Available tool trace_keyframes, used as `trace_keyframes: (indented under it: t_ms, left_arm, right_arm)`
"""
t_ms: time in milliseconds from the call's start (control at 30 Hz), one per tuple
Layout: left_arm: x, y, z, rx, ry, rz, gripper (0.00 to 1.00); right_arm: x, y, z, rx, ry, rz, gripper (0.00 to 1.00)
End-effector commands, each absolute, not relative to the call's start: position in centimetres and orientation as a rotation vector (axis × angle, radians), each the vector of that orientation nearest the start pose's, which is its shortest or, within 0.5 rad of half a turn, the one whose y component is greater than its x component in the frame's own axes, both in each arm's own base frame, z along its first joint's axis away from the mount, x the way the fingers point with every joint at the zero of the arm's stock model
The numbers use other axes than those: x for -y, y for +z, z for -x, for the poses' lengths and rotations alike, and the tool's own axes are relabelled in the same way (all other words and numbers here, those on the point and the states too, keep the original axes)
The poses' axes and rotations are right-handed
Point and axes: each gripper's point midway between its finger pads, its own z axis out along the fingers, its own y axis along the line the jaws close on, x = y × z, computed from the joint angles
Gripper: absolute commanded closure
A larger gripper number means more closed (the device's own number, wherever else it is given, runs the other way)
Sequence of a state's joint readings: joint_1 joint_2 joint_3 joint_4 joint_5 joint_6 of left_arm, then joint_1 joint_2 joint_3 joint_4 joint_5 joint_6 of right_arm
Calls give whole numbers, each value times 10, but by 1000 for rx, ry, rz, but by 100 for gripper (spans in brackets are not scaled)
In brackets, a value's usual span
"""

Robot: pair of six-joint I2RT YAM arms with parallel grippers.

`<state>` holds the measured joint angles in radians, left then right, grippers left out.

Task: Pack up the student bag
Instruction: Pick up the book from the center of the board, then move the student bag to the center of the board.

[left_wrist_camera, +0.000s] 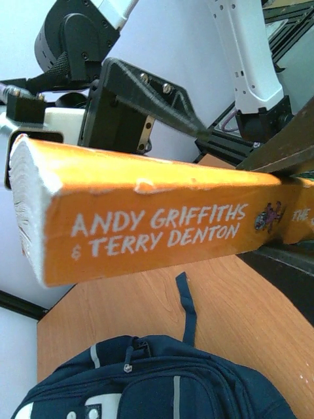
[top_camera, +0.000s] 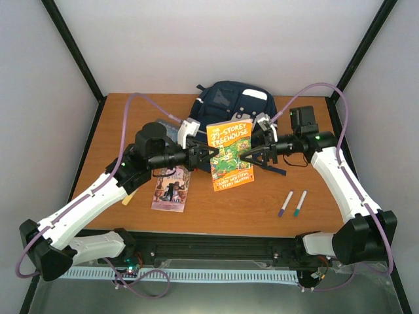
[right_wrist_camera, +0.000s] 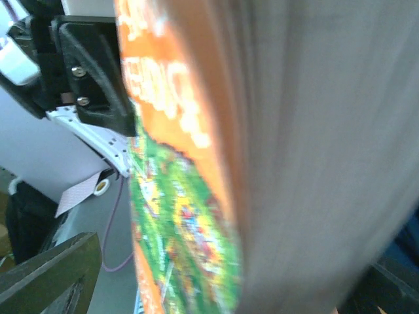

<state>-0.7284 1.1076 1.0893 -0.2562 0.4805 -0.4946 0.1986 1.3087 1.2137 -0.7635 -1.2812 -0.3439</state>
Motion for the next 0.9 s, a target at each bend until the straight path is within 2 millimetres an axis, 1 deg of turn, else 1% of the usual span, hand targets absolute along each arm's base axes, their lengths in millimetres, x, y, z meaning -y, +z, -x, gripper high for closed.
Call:
trace_keyframes:
  t_ms: [0,100,167,233,267,400,433,500,533,567,633,667,767,867]
  left_arm:
    - [298,397,-222,-1739,-1275,-571,99]
    - [295,394,-230,-1769,-1223,-547,99]
    - [294,386,-239,-1813,-1167,-523,97]
    - [292,377,-246,-1849,-1120,-500,87]
    - [292,373,-248,-1862,-1106,-494,83]
    - [294,359,-252,-1900,-1099,-491,77]
    - [295,357,-252,-1904,-1103,-490,73]
    - [298,351,-252,-1912,-1107,-497,63]
    - [298,350,-253,-1919,-1101,-496,52]
    - [297,348,-254,-1931,-1092,-497,44]
    - [295,346,-256,-1947,-1070,-486,32]
    - [293,345,-258,-1960,-1053,-473,24]
    - [288,338,-259,-1994,-1000,-473,10]
    - [283,322,-260,-2042,-943,-482,3]
  right_arm:
    - [-225,335,-222,-1663,1557,1093,9]
    - [-223,343,-214,-1642,1583,1098,20]
    - [-223,345,-210,-1638,1583,1097,29]
    - [-222,345,-209,-1642,1579,1091,38]
    - [-222,344,-209,-1644,1572,1087,42]
    - [-223,344,-216,-1671,1561,1068,70]
    - [-224,342,-220,-1685,1563,1060,75]
    - [-225,340,-226,-1704,1568,1054,86]
    - [-225,337,-230,-1722,1571,1046,90]
    - [-226,336,-233,-1736,1569,1041,93]
    - [-226,333,-239,-1758,1549,1031,96]
    - [-226,333,-240,-1761,1535,1031,97]
    - [-226,330,-246,-1771,1478,1032,97]
    - [-224,319,-253,-1794,1424,1049,97]
